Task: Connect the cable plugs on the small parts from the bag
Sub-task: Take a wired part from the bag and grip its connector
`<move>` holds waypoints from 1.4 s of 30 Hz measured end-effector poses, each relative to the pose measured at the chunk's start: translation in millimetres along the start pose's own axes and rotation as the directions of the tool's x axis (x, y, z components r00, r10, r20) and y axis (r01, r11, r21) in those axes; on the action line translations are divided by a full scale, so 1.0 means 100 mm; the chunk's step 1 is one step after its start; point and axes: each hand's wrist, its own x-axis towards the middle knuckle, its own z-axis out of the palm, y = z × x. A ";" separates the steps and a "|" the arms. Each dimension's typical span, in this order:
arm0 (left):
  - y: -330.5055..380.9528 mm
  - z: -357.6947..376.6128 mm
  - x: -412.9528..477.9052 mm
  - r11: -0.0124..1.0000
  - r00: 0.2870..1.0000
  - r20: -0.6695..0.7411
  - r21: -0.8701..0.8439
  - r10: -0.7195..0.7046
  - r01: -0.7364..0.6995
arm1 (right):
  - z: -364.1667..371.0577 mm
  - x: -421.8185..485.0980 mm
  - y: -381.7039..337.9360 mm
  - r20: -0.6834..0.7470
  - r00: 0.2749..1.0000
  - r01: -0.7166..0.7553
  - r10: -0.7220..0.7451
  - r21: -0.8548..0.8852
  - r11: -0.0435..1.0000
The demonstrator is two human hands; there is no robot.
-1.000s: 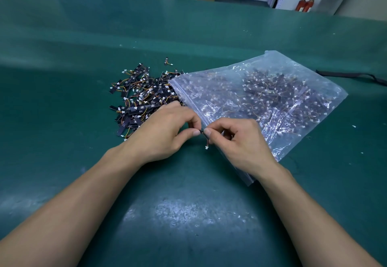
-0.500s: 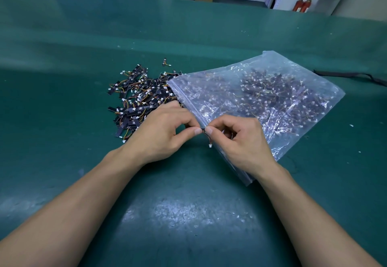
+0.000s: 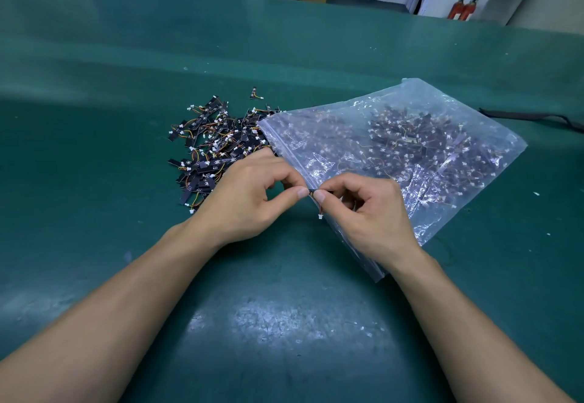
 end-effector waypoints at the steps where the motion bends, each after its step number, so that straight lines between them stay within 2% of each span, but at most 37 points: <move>1: 0.00 0.00 0.00 1.000 1.000 0.001 -0.007 -0.001 0.001 | 0.00 0.00 0.00 0.005 1.000 0.004 -0.004 0.000 1.000; 6: 0.00 -0.01 -0.01 0.998 1.000 0.016 -0.057 -0.023 0.024 | 0.00 0.01 0.01 0.020 1.000 0.021 -0.021 0.012 1.000; 14: -0.01 -0.02 0.00 0.998 0.996 -0.064 0.024 0.059 -0.057 | 0.03 0.00 0.00 -0.021 1.000 0.015 -0.014 0.027 1.000; 19: -0.01 -0.02 -0.02 0.999 1.000 -0.025 -0.032 0.014 -0.014 | 0.02 0.01 0.00 -0.018 0.999 0.048 -0.048 -0.005 0.999; 27: -0.03 0.00 -0.01 1.000 0.999 -0.051 0.000 0.015 -0.015 | 0.02 -0.01 -0.03 -0.040 0.999 -0.028 0.030 0.054 0.998; 36: -0.01 0.03 -0.03 0.998 1.000 -0.019 -0.068 -0.014 0.013 | 0.00 0.01 -0.02 -0.010 1.000 -0.012 0.013 0.034 0.999; 42: -0.01 0.03 -0.02 0.999 0.999 -0.048 -0.033 0.007 -0.008 | 0.00 0.01 -0.01 -0.001 0.999 -0.052 0.052 0.056 0.997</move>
